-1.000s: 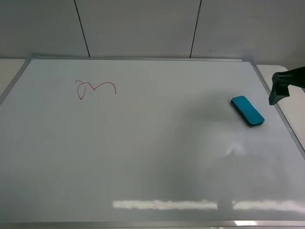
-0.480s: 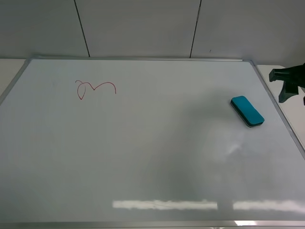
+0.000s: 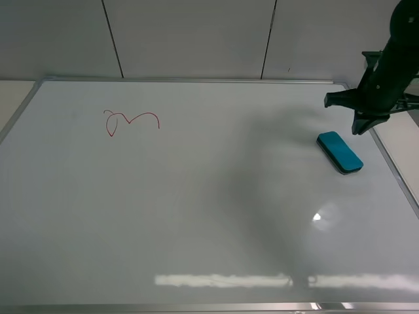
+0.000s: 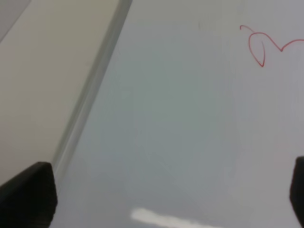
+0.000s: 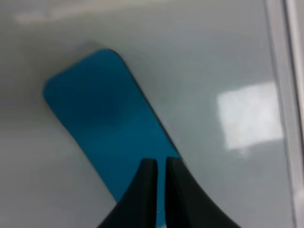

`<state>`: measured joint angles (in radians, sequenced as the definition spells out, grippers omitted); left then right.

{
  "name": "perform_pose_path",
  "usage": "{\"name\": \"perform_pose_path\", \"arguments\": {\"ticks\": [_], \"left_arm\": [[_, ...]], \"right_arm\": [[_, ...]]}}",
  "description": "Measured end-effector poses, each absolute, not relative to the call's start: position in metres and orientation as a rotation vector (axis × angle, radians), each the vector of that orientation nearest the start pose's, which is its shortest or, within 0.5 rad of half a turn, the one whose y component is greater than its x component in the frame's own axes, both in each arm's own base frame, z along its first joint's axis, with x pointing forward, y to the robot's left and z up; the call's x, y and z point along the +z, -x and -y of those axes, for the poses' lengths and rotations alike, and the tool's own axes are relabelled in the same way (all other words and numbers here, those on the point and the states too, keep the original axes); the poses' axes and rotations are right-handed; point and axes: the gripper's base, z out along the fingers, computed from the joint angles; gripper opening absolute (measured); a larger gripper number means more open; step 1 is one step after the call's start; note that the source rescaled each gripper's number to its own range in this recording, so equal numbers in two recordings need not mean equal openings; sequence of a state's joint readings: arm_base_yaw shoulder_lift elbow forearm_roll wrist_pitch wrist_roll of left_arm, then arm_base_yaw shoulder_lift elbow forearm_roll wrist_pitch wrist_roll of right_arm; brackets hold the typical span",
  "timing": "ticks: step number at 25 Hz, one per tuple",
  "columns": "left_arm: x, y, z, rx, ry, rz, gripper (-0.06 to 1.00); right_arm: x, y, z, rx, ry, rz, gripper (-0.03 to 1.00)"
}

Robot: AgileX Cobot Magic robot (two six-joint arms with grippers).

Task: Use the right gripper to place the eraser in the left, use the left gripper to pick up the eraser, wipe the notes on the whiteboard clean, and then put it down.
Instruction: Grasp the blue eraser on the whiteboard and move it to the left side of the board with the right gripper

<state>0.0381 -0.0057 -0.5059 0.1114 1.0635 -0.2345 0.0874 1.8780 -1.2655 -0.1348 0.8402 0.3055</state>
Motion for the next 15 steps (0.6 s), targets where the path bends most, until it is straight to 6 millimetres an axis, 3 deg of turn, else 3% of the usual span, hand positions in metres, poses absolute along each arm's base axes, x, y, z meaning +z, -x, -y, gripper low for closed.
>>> {"name": "perform_pose_path", "arguments": {"ticks": [4,8,15], "left_arm": [[0.279,0.007,-0.009,0.009,0.282,-2.011,1.00],[0.279,0.007,-0.009,0.009,0.282,-2.011,1.00],[0.279,0.007,-0.009,0.009,0.282,-2.011,1.00]], "right_arm": [[0.162,-0.378,-0.043,-0.083,-0.140,-2.965,0.00],[0.140,-0.377,-0.045,-0.116,-0.125,-3.042,0.00],[0.134,-0.380,-0.045,-0.164,-0.092,-3.068,0.00]]}}
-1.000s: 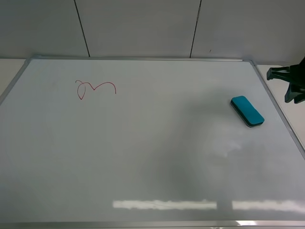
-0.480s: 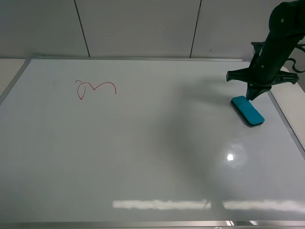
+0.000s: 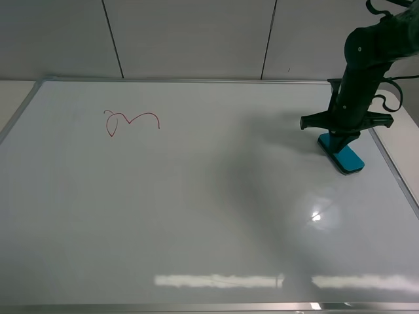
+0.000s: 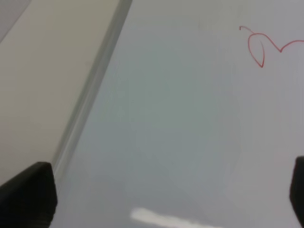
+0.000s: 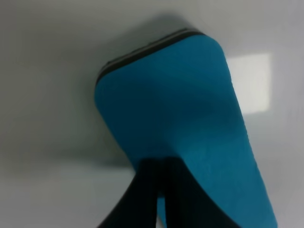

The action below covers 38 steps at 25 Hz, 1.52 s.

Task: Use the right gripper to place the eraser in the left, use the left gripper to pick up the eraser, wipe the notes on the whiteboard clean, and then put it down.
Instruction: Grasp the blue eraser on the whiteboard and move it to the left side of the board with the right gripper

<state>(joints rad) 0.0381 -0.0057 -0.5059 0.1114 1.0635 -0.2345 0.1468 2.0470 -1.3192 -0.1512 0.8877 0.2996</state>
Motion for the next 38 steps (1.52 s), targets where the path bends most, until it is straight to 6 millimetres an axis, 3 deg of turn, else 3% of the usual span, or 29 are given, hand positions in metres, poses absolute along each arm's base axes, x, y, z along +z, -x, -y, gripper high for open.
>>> {"name": "perform_pose_path", "arguments": {"ticks": [6,12,20,28,35,38], "left_arm": [[0.279,0.007,-0.009,0.009,0.282,-2.011,1.00],[0.279,0.007,-0.009,0.009,0.282,-2.011,1.00],[0.279,0.007,-0.009,0.009,0.282,-2.011,1.00],[0.279,0.007,-0.009,0.009,0.282,-2.011,1.00],[0.279,0.007,-0.009,0.009,0.282,-2.011,1.00],[0.279,0.007,-0.009,0.009,0.282,-2.011,1.00]], "right_arm": [[0.131,-0.380,-0.053,-0.201,-0.027,-3.075,0.00],[0.130,-0.373,-0.087,-0.206,0.185,-3.075,0.00],[0.130,-0.348,-0.180,0.124,0.480,-3.002,0.00],[0.123,-0.306,-0.270,0.441,0.727,-2.918,0.00],[0.115,-0.296,-0.346,0.658,0.818,-2.868,0.00],[0.112,-0.295,-0.384,0.817,0.775,-2.844,0.00]]}}
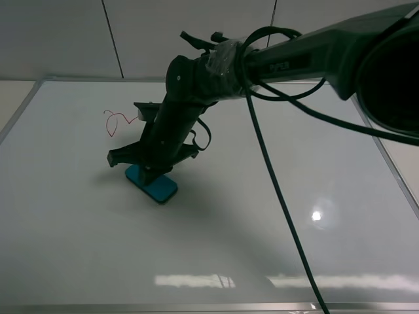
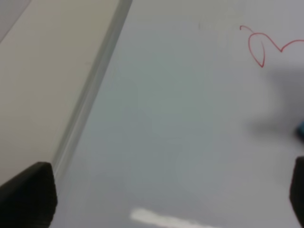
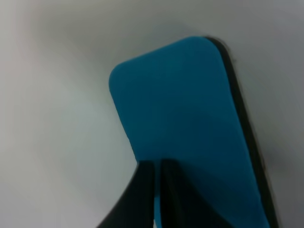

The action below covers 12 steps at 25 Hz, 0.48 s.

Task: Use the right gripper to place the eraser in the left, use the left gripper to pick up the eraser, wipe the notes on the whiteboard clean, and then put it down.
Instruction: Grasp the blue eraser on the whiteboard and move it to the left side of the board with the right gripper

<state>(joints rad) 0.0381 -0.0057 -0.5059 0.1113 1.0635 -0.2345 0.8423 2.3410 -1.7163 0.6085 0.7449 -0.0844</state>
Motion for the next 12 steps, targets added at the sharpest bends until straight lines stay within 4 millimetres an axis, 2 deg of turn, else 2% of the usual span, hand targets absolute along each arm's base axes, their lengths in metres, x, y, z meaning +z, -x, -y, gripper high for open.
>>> {"name": "perform_pose_path", "arguments": {"ticks": [6,9,12], "left_arm": [[0.279,0.007,-0.009,0.009,0.282,-2.011,1.00],[0.279,0.007,-0.009,0.009,0.282,-2.011,1.00],[0.279,0.007,-0.009,0.009,0.282,-2.011,1.00]], "right_arm": [[0.100,-0.287,-0.450,1.225,0.483,-2.789,0.00],[0.095,-0.283,-0.469,1.330,0.296,-2.725,0.00],[0.100,-0.288,-0.476,1.376,0.120,-2.647,0.00]]}}
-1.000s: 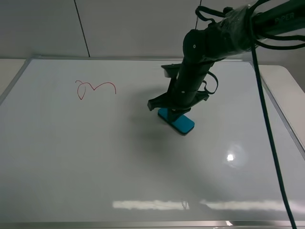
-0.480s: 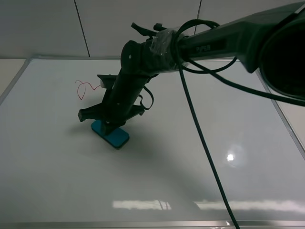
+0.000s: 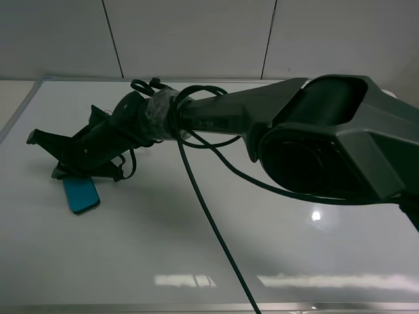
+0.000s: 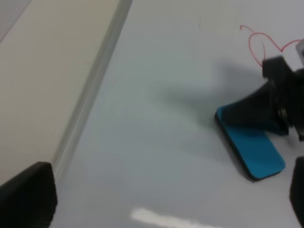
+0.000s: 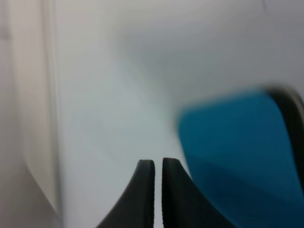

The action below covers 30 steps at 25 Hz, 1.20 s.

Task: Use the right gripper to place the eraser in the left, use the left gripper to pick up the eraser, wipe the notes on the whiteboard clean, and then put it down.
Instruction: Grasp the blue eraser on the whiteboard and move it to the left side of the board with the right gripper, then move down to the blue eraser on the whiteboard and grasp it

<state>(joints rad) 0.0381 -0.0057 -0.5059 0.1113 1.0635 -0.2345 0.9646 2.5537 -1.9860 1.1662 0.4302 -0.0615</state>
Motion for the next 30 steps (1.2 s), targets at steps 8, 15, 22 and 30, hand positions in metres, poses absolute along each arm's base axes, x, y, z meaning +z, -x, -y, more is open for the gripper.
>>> {"name": "perform_pose_path", "arguments": {"ticks": [8,15,22,30], "left_arm": [[0.279,0.007,-0.009,0.009,0.282,-2.011,1.00],[0.279,0.007,-0.009,0.009,0.282,-2.011,1.00],[0.279,0.007,-0.009,0.009,0.282,-2.011,1.00],[0.279,0.007,-0.009,0.009,0.282,-2.011,1.00]], "right_arm": [[0.118,-0.298,-0.477,1.399,-0.003,-2.553,0.00],[0.196,-0.319,-0.447,1.061,0.546,-2.291,0.00],[0.248,-0.354,-0.368,0.508,0.781,-2.211,0.00],[0.286,-0.348,-0.245,0.163,0.704,-2.228,0.00]]}}
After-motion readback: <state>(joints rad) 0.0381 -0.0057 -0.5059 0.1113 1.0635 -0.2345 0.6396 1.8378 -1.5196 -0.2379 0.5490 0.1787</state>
